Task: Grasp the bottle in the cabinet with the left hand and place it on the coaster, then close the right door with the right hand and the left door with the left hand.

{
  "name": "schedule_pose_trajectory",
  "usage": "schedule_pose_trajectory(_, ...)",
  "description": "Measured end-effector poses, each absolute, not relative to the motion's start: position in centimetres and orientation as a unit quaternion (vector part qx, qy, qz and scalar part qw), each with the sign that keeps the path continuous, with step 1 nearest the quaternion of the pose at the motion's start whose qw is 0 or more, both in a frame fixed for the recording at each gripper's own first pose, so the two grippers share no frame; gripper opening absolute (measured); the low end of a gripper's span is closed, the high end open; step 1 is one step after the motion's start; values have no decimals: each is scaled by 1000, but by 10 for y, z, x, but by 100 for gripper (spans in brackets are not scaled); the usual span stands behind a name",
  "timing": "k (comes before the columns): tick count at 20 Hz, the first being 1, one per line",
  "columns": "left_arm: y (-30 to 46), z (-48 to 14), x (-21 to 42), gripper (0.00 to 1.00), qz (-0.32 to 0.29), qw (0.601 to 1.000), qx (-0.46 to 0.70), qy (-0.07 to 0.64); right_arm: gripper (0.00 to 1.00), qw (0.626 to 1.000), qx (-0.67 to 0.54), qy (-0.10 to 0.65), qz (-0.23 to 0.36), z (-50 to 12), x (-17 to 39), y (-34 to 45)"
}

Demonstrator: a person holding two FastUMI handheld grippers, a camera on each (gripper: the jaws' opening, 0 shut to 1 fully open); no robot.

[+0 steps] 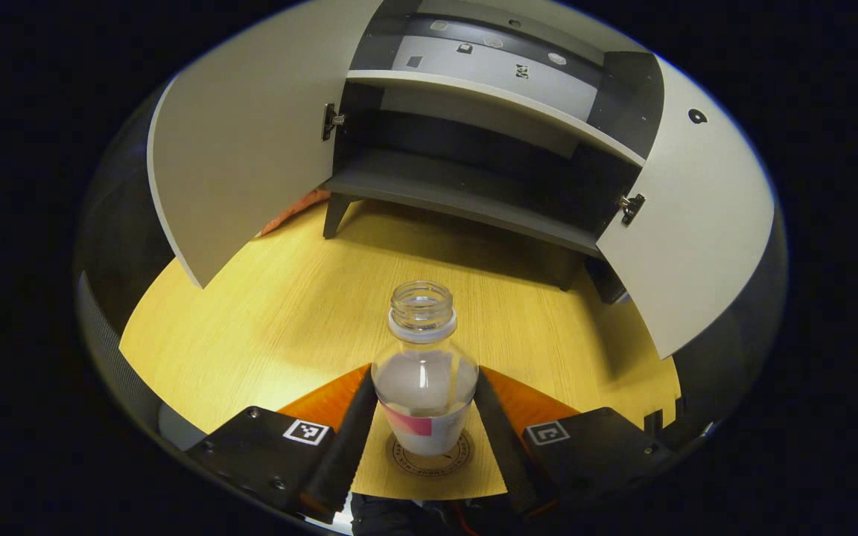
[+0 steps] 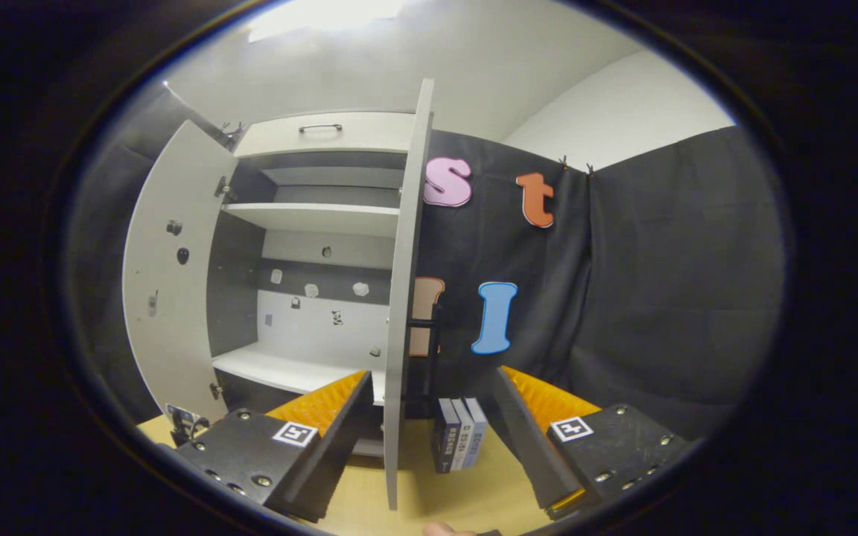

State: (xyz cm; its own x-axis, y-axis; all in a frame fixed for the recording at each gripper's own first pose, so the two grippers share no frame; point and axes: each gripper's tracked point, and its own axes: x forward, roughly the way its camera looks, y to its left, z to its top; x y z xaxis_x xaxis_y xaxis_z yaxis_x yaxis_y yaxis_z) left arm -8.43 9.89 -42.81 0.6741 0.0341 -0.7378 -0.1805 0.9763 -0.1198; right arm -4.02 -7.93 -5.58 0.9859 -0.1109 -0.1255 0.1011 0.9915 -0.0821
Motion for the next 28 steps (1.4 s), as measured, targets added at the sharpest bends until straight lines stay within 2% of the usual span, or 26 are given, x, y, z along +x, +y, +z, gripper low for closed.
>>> schedule_pose_trajectory(14, 84, -433, -117, 83, 36, 908, -94, 407, 98, 995, -17, 87, -37, -72, -40, -69)
schedule_pose_trajectory(16, 84, -434, -118, 83, 36, 908, -93, 407, 94, 995, -13, 89, -36, -73, -39, -70)
schedule_pose_trajectory(17, 84, -433, -118, 83, 36, 908, -92, 407, 94, 995, -12, 90, -36, -74, -39, -70)
schedule_pose_trajectory(18, 84, -433, -119, 83, 36, 908, -92, 407, 98, 995, -10, 91, -36, -74, -39, -69)
schedule_pose_trajectory(28, 78, -428, -115, 83, 34, 914, -41, 403, 98, 995, -8, 95, -26, -78, -36, -64)
